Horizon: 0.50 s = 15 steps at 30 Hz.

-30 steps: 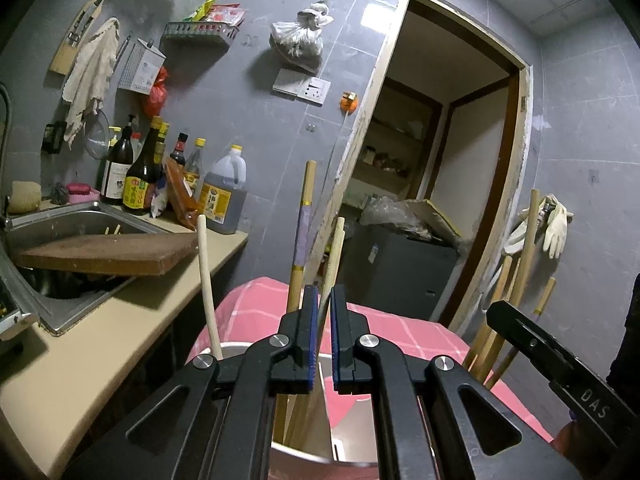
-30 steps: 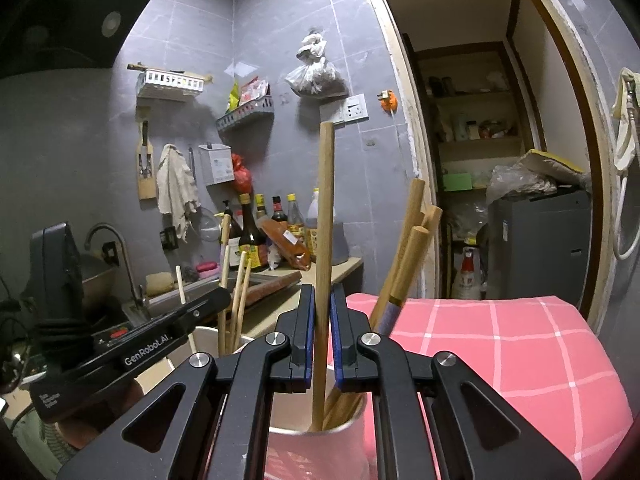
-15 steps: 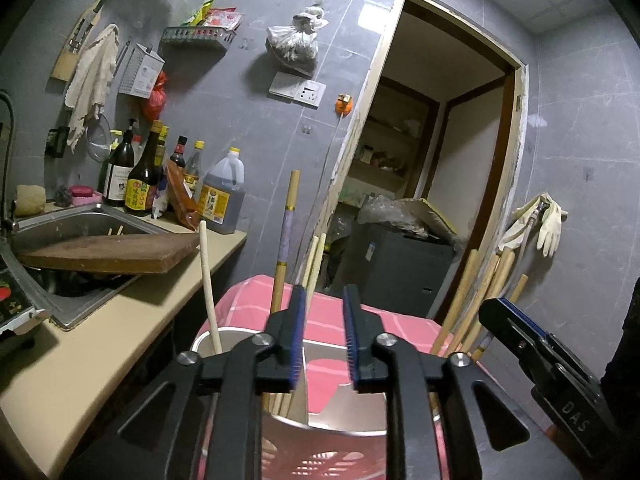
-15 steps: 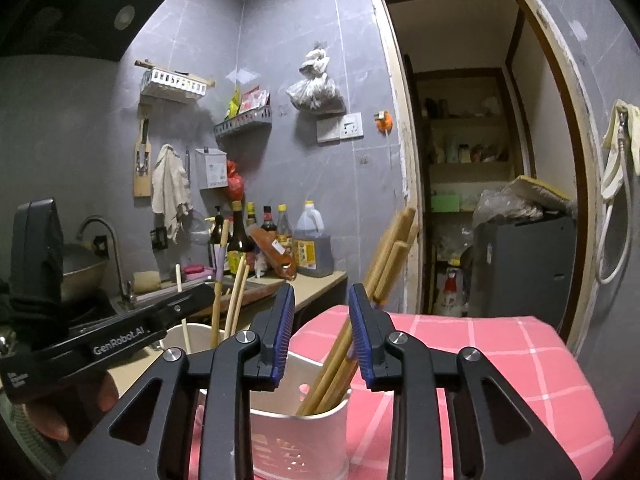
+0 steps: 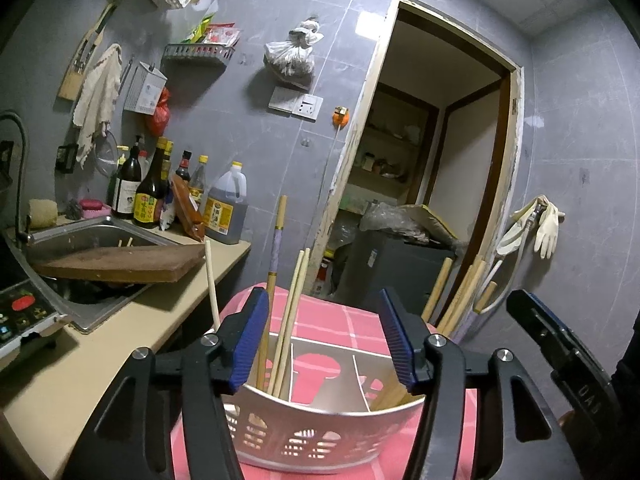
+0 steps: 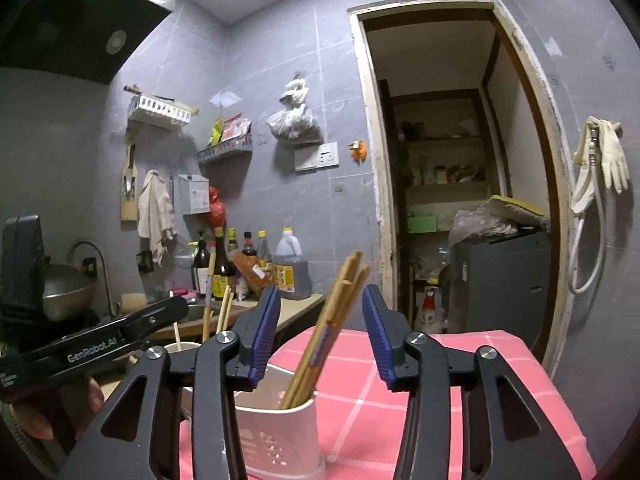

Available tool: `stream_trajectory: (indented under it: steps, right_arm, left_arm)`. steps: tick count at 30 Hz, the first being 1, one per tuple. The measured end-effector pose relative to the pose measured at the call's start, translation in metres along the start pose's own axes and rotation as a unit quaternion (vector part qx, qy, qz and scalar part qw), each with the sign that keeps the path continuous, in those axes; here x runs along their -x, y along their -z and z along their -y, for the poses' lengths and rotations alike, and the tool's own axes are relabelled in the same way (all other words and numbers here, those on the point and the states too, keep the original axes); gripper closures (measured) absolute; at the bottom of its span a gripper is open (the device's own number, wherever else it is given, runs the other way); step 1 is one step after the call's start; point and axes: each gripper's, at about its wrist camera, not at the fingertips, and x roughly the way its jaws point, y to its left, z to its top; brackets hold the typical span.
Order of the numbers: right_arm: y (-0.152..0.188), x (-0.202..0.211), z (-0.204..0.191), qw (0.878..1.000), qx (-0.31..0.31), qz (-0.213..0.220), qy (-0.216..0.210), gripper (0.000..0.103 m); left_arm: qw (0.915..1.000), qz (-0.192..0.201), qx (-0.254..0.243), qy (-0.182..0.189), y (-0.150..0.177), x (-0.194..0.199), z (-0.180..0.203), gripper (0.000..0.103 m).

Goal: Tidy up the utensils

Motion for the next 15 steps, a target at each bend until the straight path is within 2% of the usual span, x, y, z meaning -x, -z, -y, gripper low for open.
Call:
stream_trajectory:
  steps: [2, 8, 12, 15]
  right_arm:
    - [-0.002, 0.008, 0.004, 1.000, -0.005, 0.000, 0.004, 0.056]
    - [-0.005, 0.037, 0.014, 1.000, -0.016, -0.004, 0.021, 0.049]
    - [-0.005, 0.059, 0.021, 0.999, -0.022, -0.011, 0.033, 0.038]
    - [-0.003, 0.075, 0.026, 0.999, -0.024, -0.015, 0.041, 0.036]
  left_arm:
    - [1.0000, 0.000, -0.004, -0.004, 0.000, 0.004, 0.004, 0.045]
    - [0.9997, -0.004, -0.021, -0.015, 0.005, 0.020, 0.018, 0.035]
    - [0.9995, -0.009, -0.027, -0.015, 0.009, 0.032, 0.026, 0.028]
    - [0.9993, -0.012, -0.033, -0.015, 0.012, 0.041, 0.030, 0.021]
